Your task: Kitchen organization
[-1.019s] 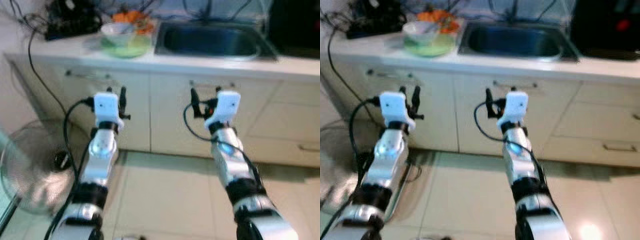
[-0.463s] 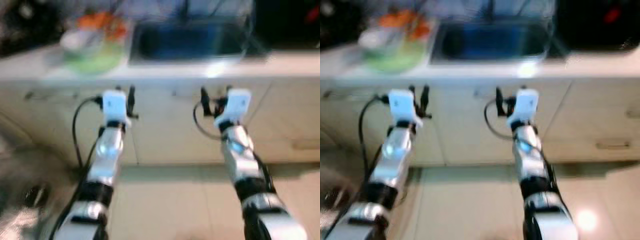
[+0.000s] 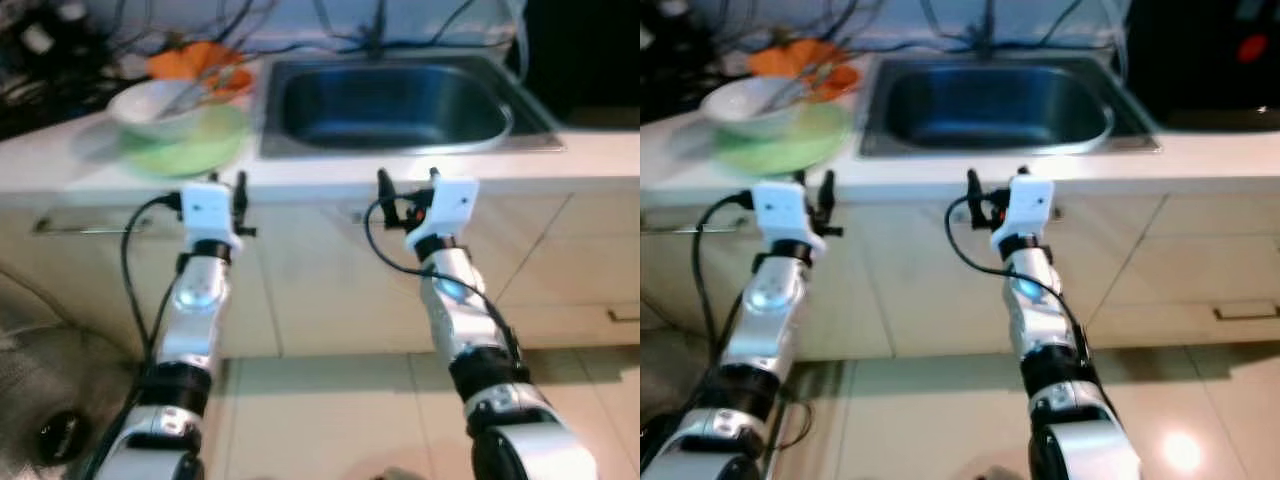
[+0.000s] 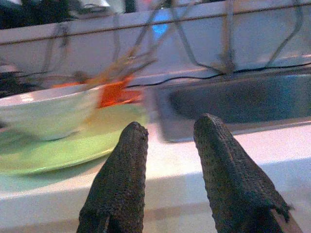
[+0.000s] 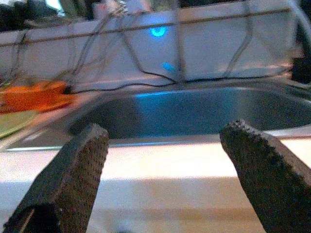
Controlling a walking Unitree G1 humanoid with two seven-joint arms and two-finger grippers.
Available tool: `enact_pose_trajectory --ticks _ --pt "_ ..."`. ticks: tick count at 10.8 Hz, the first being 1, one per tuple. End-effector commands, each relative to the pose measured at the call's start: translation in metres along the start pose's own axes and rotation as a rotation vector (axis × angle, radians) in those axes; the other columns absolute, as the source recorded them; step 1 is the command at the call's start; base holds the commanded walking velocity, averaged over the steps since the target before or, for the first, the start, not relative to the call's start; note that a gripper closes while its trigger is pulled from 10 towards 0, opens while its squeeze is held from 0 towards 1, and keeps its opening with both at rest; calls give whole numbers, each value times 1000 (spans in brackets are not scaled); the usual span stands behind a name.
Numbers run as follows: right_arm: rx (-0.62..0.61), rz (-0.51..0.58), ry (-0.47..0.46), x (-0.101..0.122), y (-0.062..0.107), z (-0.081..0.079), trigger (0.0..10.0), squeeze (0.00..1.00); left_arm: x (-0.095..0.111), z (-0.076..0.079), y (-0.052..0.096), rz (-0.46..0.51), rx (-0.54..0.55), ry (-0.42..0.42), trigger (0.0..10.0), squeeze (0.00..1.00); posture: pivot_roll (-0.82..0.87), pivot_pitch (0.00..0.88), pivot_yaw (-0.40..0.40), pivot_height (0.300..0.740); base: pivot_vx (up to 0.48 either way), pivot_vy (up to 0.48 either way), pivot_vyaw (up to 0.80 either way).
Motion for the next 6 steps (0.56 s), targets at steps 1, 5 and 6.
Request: enact_pose_trajectory --ticks 1,5,6 --pt "17 48 -8 11 -5 -6 10000 0 8 -8 -2 35 15 -18 10000 0 66 28 22 740 458 0 0" --pt "35 77 -2 17 -7 -9 10000 0 14 -6 -5 63 10 -21 10000 0 60 26 27 740 458 0 0" --pt "35 76 1 17 -7 -9 10000 0 15 -6 -5 66 5 -21 10000 0 60 20 27 740 458 0 0"
Point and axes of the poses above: a point about 5 cm out from each wrist's last joint towards the gripper, its own y axis pointing back from the gripper into the wrist, its own x axis along the axis of the wrist's last joint, z = x × y, the point moved 2 cm from there along -y, pointing out of the wrist towards the gripper, and after that the axes turned 4 degrees about -y, right-handed, at the moved point
